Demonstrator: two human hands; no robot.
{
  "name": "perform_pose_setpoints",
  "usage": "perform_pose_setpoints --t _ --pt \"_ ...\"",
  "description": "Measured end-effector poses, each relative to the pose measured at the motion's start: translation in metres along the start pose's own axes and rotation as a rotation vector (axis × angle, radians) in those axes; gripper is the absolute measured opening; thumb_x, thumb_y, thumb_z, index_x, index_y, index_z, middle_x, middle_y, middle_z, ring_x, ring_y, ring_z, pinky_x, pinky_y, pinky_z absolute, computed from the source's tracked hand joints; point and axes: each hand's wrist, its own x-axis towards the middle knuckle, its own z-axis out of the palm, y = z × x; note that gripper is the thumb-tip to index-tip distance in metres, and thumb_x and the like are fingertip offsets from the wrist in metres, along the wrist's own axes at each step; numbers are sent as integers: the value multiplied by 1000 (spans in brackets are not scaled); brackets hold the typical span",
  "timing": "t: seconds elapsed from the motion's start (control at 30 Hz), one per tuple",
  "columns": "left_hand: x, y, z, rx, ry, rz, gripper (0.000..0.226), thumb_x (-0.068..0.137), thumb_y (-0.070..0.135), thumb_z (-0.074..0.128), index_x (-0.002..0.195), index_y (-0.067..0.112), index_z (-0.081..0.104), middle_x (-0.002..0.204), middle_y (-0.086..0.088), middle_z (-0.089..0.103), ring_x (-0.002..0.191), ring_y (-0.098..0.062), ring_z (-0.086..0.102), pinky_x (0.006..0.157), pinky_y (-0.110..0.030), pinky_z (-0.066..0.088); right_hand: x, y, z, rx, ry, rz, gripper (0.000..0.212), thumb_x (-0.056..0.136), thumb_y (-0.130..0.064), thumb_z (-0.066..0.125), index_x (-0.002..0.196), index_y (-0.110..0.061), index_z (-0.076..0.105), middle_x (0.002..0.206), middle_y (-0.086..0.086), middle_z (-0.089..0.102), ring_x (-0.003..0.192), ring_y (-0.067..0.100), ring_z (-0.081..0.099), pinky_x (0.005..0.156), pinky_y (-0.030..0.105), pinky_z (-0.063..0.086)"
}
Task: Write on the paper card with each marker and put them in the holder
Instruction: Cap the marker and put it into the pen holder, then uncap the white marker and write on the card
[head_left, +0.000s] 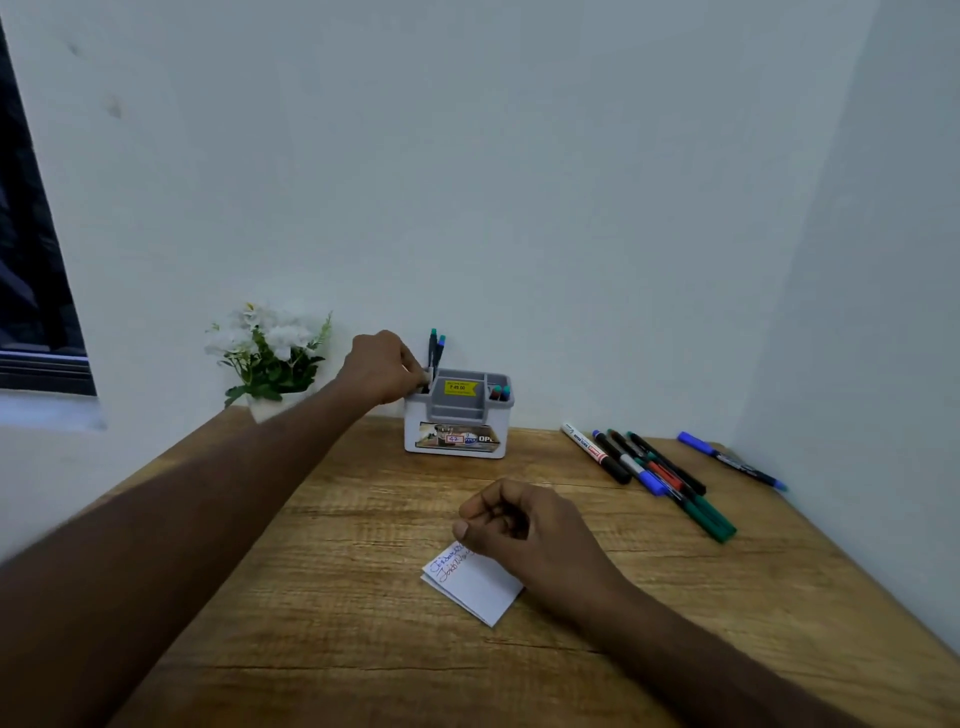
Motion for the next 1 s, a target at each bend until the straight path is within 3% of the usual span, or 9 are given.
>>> perform_pose_setpoints --t 0.13,0.27,0.37,0.43,0.5,0.57,0.67,0.83,1.0 --pt "-20 3 -13 29 84 92 33 89 36 81 108 10 74 101 -8 72 89 -21 69 83 -35 56 -1 -1 -1 5 -2 -6 17 91 -39 83 102 -27 78 96 -9 80 92 -3 70 73 10 53" --pt "-89 12 -19 -40 187 428 7 93 23 74 98 21 69 89 9 70 72 -2 62 72 -24 53 -1 -4 -4 8 80 -36 14 92 -39 82 99 -28 78 91 -12 79 84 -2 70 70 12 53" --pt "-148 11 -11 -96 24 586 10 90 32 69 96 36 62 86 21 65 79 -1 64 65 -9 46 2 -6 -12 34 181 -108 4 93 -29 82 93 -28 77 87 -13 78 79 -1 71 67 13 53" --pt "-175 4 -4 -95 -140 641 13 91 47 65 103 43 59 96 28 62 93 3 60 72 -5 43 7 -3 -25 -65 280 -168 8 94 -24 80 91 -31 76 84 -14 77 80 -1 71 68 13 53" --pt "-189 -6 4 -30 -308 692 24 95 59 59 116 48 57 117 37 54 112 9 52 84 -4 39 14 4 -44 -290 356 -179 6 95 -25 77 98 -30 77 95 -14 78 91 1 70 81 19 56" --pt "-190 -13 9 57 -387 762 31 98 66 50 125 52 53 128 38 47 123 12 42 94 -8 38 22 16 -67 -613 352 -144 23 99 -27 69 121 -23 76 122 -5 76 116 13 65 102 34 53" --pt "-185 -16 12 73 -387 776 36 96 71 46 126 53 54 129 38 46 124 14 40 96 -14 41 29 34 -96 -1007 210 -31 44 108 -38 53 147 -18 58 148 1 62 135 25 53 113 42 45" --pt "-184 -22 13 0 -362 704 46 91 74 53 132 53 47 131 42 43 123 14 42 93 -13 40 33 39 -98 -1059 190 -66 34 104 -43 58 125 -18 70 116 3 73 112 23 61 92 38 48" --pt "-189 -15 10 -72 -322 692 62 88 64 68 141 50 40 135 44 37 127 14 40 93 -10 38 28 28 -82 -1065 240 -39 39 100 -50 64 126 -22 65 121 3 67 116 24 59 95 38 52"
